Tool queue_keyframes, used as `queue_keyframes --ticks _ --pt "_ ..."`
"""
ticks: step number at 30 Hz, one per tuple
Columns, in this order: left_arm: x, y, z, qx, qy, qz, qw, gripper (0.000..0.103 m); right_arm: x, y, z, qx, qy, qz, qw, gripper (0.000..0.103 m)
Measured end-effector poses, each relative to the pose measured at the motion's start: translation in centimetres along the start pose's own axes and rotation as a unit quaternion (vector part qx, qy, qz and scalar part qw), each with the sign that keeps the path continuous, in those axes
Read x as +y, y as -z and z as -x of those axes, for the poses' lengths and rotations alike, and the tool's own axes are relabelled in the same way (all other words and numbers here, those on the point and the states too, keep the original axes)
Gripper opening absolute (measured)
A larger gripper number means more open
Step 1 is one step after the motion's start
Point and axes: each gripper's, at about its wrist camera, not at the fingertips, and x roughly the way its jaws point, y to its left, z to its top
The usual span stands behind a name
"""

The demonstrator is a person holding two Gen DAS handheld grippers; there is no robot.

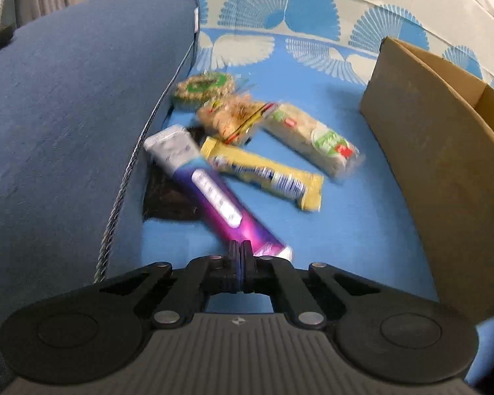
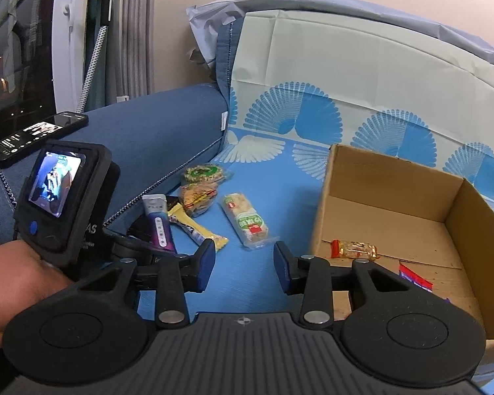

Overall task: Organize snacks
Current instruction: 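Grasp the yellow bar with the right tool while the left tool approaches the purple tube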

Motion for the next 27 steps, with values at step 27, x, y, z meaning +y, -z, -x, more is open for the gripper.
queue_keyframes --ticks 27 --pt "4.4 1.6 3.6 -0.067 0.092 0.085 0.9898 0.041 5.2 -4.5 -19.7 0.16 -0.047 0.074 0.983 0.042"
